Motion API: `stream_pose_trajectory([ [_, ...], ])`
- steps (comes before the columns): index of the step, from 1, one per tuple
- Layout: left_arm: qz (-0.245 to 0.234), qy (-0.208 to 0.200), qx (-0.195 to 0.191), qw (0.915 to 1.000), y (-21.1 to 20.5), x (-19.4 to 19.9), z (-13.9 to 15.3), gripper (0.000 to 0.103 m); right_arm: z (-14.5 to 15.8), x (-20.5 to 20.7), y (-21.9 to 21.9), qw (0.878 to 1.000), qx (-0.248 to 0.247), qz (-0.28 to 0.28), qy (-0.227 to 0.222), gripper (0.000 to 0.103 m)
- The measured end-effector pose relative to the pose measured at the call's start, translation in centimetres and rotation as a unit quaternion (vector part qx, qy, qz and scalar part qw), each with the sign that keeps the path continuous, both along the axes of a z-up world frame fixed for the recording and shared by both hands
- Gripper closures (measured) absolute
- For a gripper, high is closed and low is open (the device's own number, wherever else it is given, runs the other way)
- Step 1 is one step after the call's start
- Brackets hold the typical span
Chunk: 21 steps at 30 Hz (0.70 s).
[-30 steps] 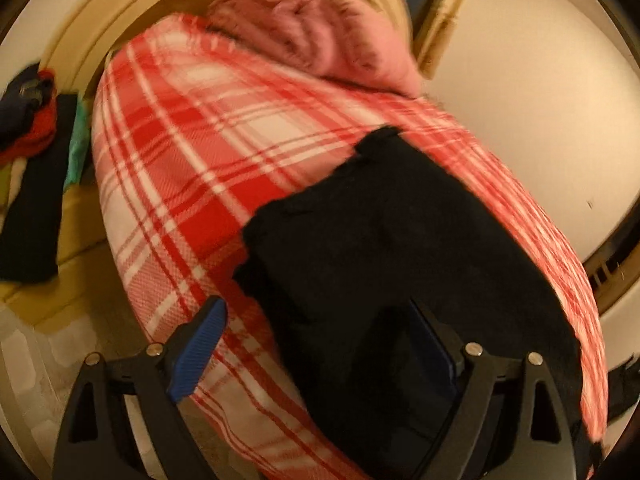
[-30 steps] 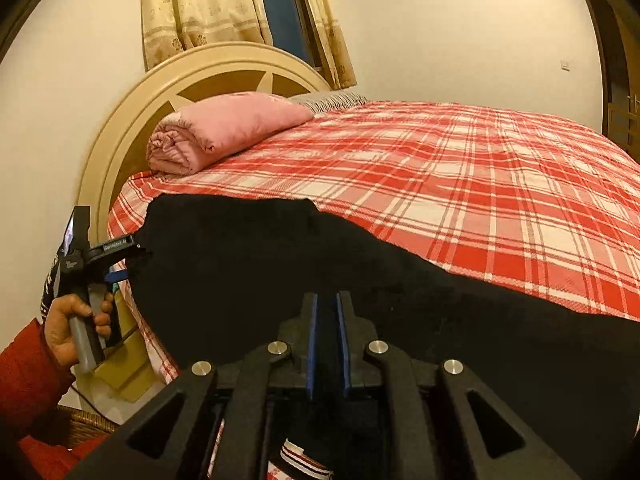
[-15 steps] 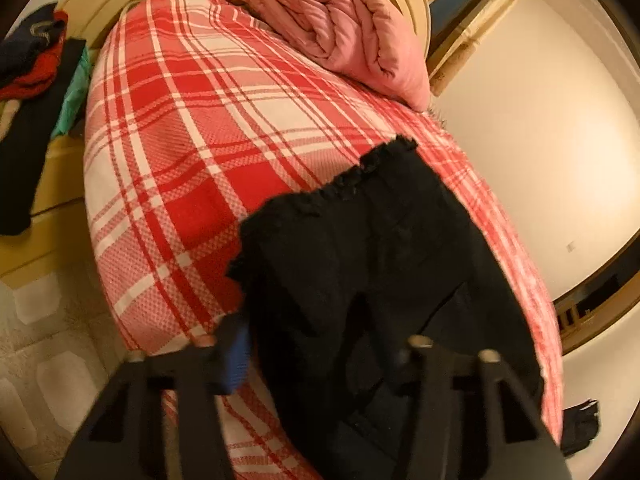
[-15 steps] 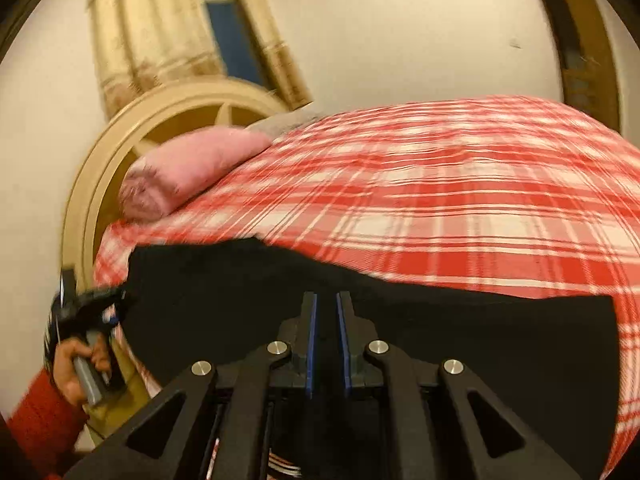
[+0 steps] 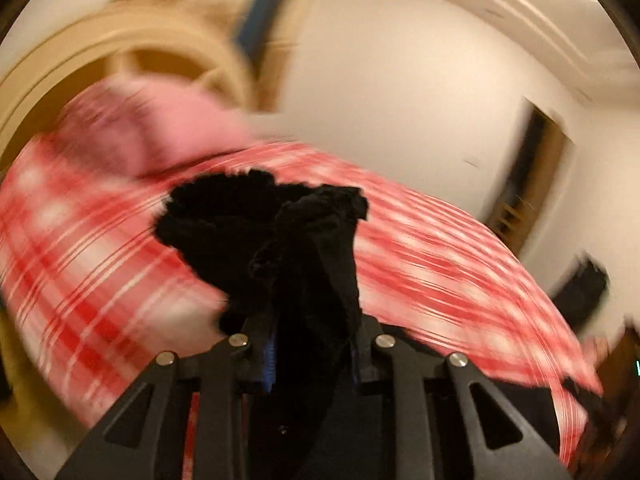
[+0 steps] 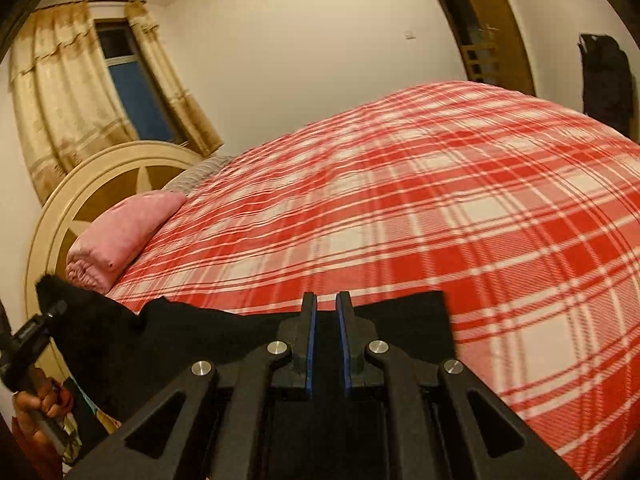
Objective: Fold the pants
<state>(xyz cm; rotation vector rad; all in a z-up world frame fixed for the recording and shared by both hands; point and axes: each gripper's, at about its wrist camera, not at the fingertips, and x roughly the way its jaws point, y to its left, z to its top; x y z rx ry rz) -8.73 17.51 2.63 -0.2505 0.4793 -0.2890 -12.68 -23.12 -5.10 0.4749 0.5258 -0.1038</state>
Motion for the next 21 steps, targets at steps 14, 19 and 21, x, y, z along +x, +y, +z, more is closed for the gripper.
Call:
stream_pose_trajectory([
  [14, -0.394, 0.002, 0.108, 0.9126, -25.1, -7.7, -4.1, 0.077, -1.3, -5.0, -6.1, 0.998, 0.012, -0.055, 0.013, 0.092],
  [19, -0.426, 0.008, 0.217, 0.878, -29.0, -9.4, -7.5, 0.066, -2.2, -5.3, -6.6, 0.998, 0.039, -0.048, 0.02, 0.092],
  [21, -0.436, 0.024, 0.203, 0.8766, -28.9, -9.0, -6.9, 0.058, -2.1, -5.1, -6.8, 0.997, 0.06, -0.039, 0.018, 0.092],
])
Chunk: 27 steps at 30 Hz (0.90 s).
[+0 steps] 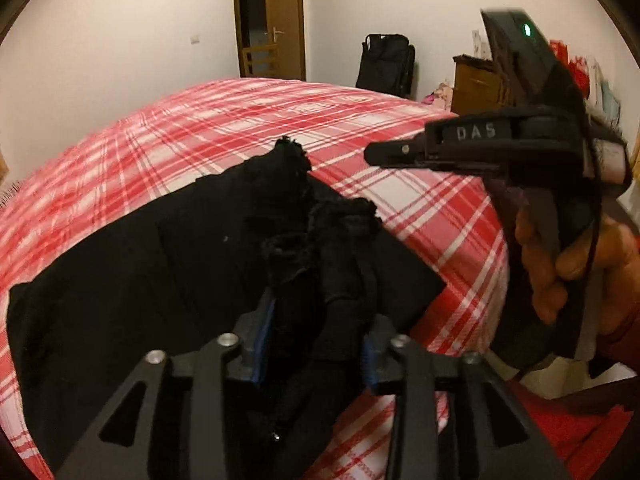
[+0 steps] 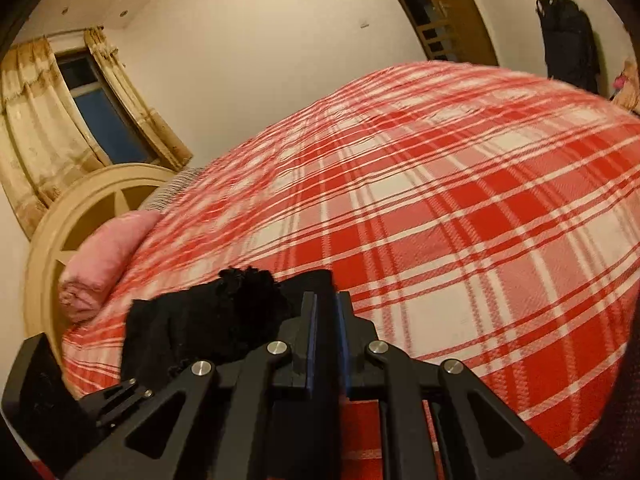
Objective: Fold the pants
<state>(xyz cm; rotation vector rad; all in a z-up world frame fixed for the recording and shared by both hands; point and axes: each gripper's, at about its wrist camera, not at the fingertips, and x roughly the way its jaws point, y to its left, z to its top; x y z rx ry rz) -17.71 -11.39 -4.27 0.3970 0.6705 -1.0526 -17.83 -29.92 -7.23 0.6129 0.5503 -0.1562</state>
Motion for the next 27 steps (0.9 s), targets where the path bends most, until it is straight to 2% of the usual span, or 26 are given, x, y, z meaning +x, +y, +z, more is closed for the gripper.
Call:
stream_pose_trajectory([
  [2, 0.001, 0.011, -0.015, 0.9998, 1.0, 0.3, 1.2, 0.031, 0.3, 0.0, -0.3, 0.999, 0.042, 0.015, -0.011, 0.089],
  [3, 0.004, 0.01, -0.023, 0.9997, 1.5, 0.1, 1.6, 0.027, 0.5, 0.0, -0.4, 0.997, 0.065, 0.024, -0.019, 0.084],
  [5, 0.003, 0.007, -0.048, 0.9988, 2.6, -0.2, 2.8, 0.025, 1.0, -0.3, -0.2, 0.995, 0.087, 0.032, -0.032, 0.043],
  [6, 0.006, 0.005, -0.065, 0.9979, 3.5, 0.2, 4.0, 0.023, 1.3, -0.6, 0.0, 0.994, 0.094, 0.032, -0.042, 0.037],
  [7, 0.012, -0.001, -0.078, 0.9969, 4.2, 0.6, 4.7, 0.015, 1.5, -0.9, 0.2, 0.993, 0.099, 0.034, -0.049, 0.035],
  [8, 0.031, -0.013, -0.096, 0.9948, 5.5, 1.2, 5.8, 0.006, 1.5, -1.1, 0.4, 0.992, 0.108, 0.041, -0.048, 0.034],
  [9, 0.051, -0.022, -0.105, 0.9929, 6.5, 1.7, 6.4, 0.005, 1.5, -1.0, 0.7, 0.991, 0.118, 0.049, -0.042, 0.034],
  [12, 0.125, -0.031, -0.115, 0.985, 9.6, 4.3, 6.9, 0.004, 0.8, -0.3, 1.9, 0.987, 0.14, 0.078, -0.014, 0.034],
  [14, 0.194, -0.018, -0.102, 0.9755, 11.2, 6.7, 6.2, 0.004, 0.2, 0.1, 2.7, 0.989, 0.126, 0.08, -0.003, 0.034],
  [15, 0.224, -0.008, -0.096, 0.9699, 11.8, 7.8, 5.7, 0.004, -0.3, 0.6, 3.3, 0.99, 0.114, 0.083, 0.008, 0.034],
  [16, 0.261, 0.012, -0.097, 0.9604, 12.9, 9.1, 5.1, 0.005, -1.0, 1.0, 3.8, 0.991, 0.104, 0.086, 0.02, 0.034],
  [19, 0.324, 0.084, -0.129, 0.9337, 16.1, 11.0, 3.4, 0.005, -2.6, 2.1, 5.8, 0.991, 0.067, 0.107, 0.052, 0.035],
  [20, 0.333, 0.096, -0.133, 0.9285, 16.9, 11.2, 2.9, 0.005, -2.9, 2.3, 6.7, 0.99, 0.047, 0.119, 0.056, 0.039],
  [21, 0.348, 0.103, -0.135, 0.922, 17.8, 11.2, 2.4, 0.005, -2.9, 2.5, 8.0, 0.99, 0.007, 0.128, 0.066, 0.046],
  [22, 0.358, 0.101, -0.132, 0.9187, 18.4, 11.2, 2.2, 0.005, -2.8, 2.9, 8.8, 0.987, -0.02, 0.139, 0.077, 0.064],
  [23, 0.371, 0.092, -0.123, 0.9159, 18.9, 11.1, 1.9, 0.005, -2.8, 3.0, 9.3, 0.986, -0.037, 0.142, 0.085, 0.071],
  [25, 0.38, 0.088, -0.114, 0.9136, 19.4, 10.9, 1.4, 0.005, -2.2, 3.1, 9.2, 0.985, -0.041, 0.143, 0.084, 0.079],
  [27, 0.381, 0.094, -0.114, 0.9128, 19.9, 10.8, 1.2, 0.005, -1.2, 2.8, 8.8, 0.985, -0.051, 0.146, 0.073, 0.082],
])
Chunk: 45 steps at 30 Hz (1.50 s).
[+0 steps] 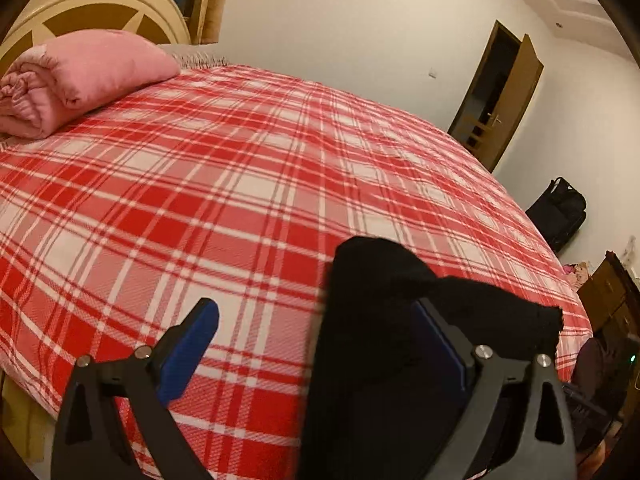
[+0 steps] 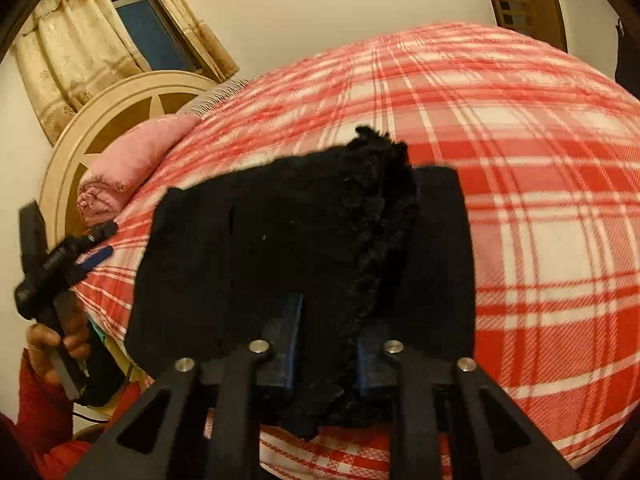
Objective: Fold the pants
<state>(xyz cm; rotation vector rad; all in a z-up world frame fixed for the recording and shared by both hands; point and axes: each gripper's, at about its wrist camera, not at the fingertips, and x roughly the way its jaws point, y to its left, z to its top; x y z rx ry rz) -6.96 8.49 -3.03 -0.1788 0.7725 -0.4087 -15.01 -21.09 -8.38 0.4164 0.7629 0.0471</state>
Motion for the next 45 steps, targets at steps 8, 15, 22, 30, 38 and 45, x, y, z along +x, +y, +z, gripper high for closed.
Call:
stream_pose_trajectory([
  [8, -0.013, -0.005, 0.027, 0.9995, -2.4, 0.2, -0.2, 0.005, -0.3, -0.2, -3.1, 1.0, -0.022, -0.006, 0.017, 0.083],
  [15, -0.034, 0.008, 0.137, 0.9899, -6.8, 0.4, -4.3, 0.005, -1.0, -1.3, -3.9, 0.999, -0.025, -0.019, 0.008, 0.059],
  [22, -0.033, 0.0, 0.114, 0.9929, -5.3, 1.2, -1.1, 0.005, 5.6, -1.8, -2.6, 0.987, -0.137, -0.022, -0.078, 0.062],
  [30, -0.048, -0.017, 0.098, 0.9938, -8.8, 4.9, 1.0, 0.005, 1.4, 6.7, -2.4, 0.988, -0.157, -0.002, -0.011, 0.07],
  [38, -0.02, 0.052, 0.079, 0.9954, -8.9, 7.6, -3.8, 0.0, -0.4, 6.5, -4.5, 0.996, -0.076, -0.026, -0.034, 0.07],
  [45, -0.021, 0.047, 0.094, 0.9942, -8.9, 6.8, -3.2, 0.0, 0.8, 5.5, -4.2, 0.997, -0.06, -0.04, -0.038, 0.067],
])
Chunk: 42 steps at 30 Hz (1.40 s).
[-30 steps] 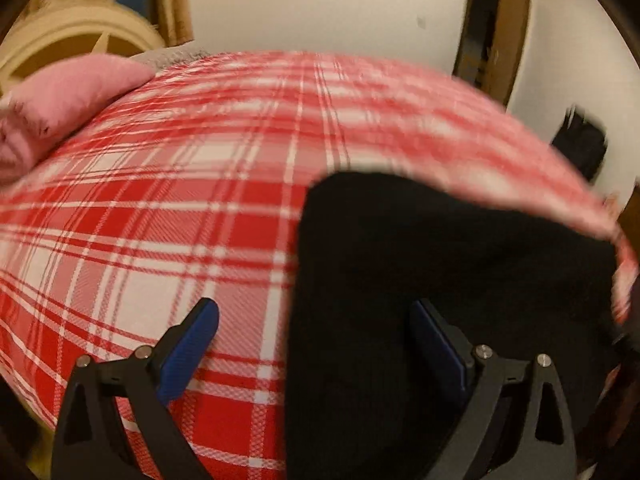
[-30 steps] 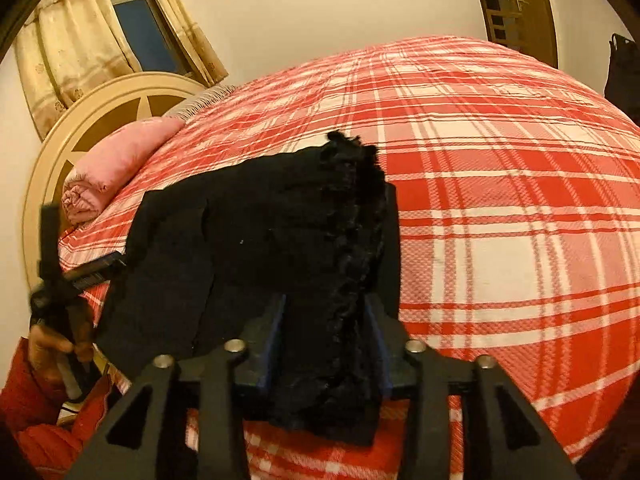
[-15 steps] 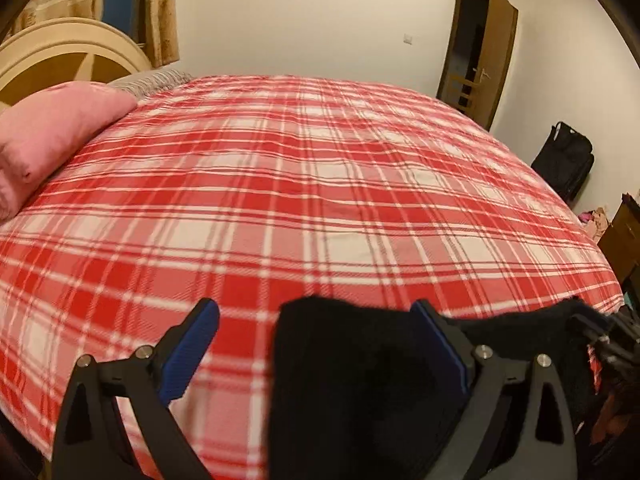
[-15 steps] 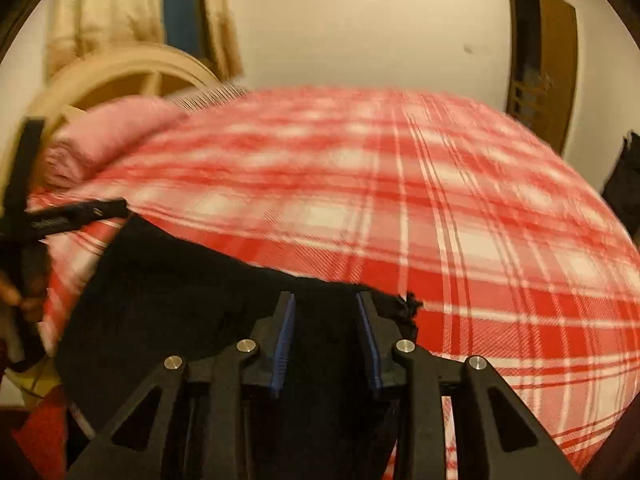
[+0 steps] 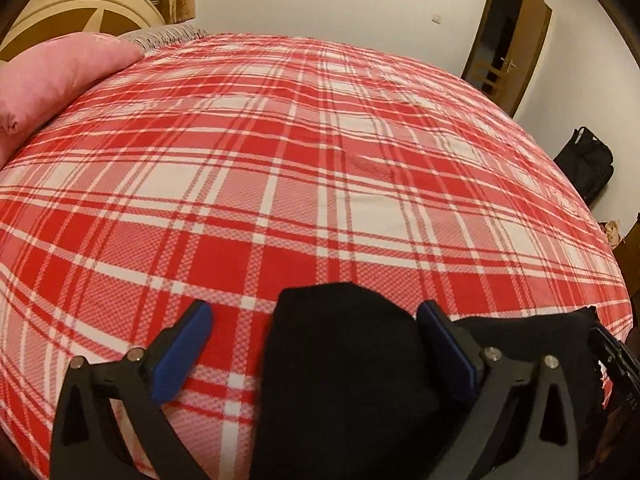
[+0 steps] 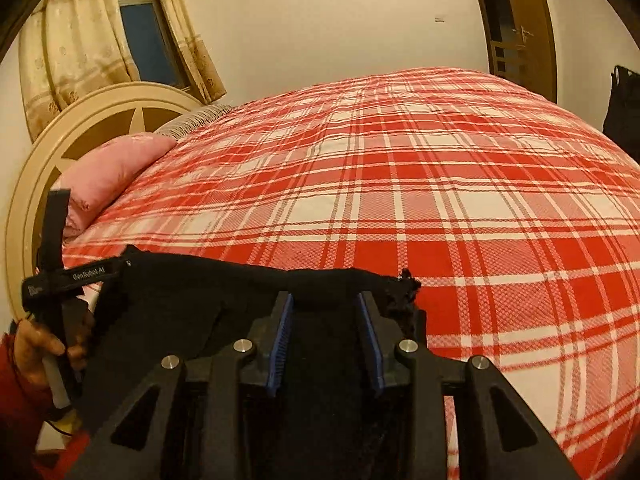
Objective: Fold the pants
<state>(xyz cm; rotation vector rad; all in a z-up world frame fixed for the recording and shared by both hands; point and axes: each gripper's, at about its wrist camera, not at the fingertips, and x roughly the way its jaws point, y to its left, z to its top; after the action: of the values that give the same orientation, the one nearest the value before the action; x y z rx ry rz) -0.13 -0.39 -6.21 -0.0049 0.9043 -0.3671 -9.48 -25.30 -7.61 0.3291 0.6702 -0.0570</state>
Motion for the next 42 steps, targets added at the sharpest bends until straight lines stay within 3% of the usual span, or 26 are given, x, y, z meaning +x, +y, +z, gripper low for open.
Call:
stream_pose_trajectory([
  [3, -0.002, -0.013, 0.014, 0.9998, 0.2, -0.6, 0.9, 0.0, 1.6, -2.2, -0.1, 0.999, 0.028, -0.012, -0.038, 0.05],
  [5, 0.0, -0.026, 0.031, 0.9992, 0.5, -1.2, 1.6, 0.0, 2.7, -4.0, 0.0, 0.997, 0.028, -0.029, -0.07, 0.026],
  [6, 0.0, -0.03, 0.036, 0.9989, 0.6, -1.6, 1.9, 0.0, 3.0, -4.9, 0.0, 0.995, 0.027, -0.041, -0.082, 0.024],
  [12, -0.01, -0.071, 0.048, 0.9963, 1.5, -4.0, 3.7, 0.0, 1.4, -6.8, -1.7, 0.993, 0.063, -0.077, -0.057, 0.024],
  [18, -0.007, -0.077, 0.018, 0.9968, 3.6, -5.1, 3.8, 0.0, -1.3, -8.8, -3.3, 0.983, 0.138, -0.113, -0.034, 0.024],
  [25, 0.024, -0.102, 0.04, 0.9937, 4.0, -4.6, 4.5, 0.0, 0.1, -8.9, -2.3, 0.988, 0.107, -0.097, -0.048, 0.024],
  [29, 0.003, -0.072, -0.009, 0.9974, 4.6, -5.1, 4.4, 0.0, -0.3, -8.8, -2.7, 0.987, 0.116, -0.1, -0.046, 0.024],
  [32, -0.035, -0.018, -0.049, 0.998, 3.2, -6.0, 2.6, 0.0, -1.6, -8.7, -3.3, 0.984, 0.138, -0.112, -0.027, 0.024],
  [36, -0.06, -0.002, 0.002, 0.9982, 0.5, -6.9, 0.6, 0.0, -1.8, -8.8, -3.4, 0.984, 0.139, -0.112, -0.023, 0.024],
  [42, -0.059, 0.002, 0.022, 0.998, 0.0, -7.3, -0.2, 0.0, -1.7, -8.8, -3.3, 0.985, 0.133, -0.105, -0.02, 0.024],
])
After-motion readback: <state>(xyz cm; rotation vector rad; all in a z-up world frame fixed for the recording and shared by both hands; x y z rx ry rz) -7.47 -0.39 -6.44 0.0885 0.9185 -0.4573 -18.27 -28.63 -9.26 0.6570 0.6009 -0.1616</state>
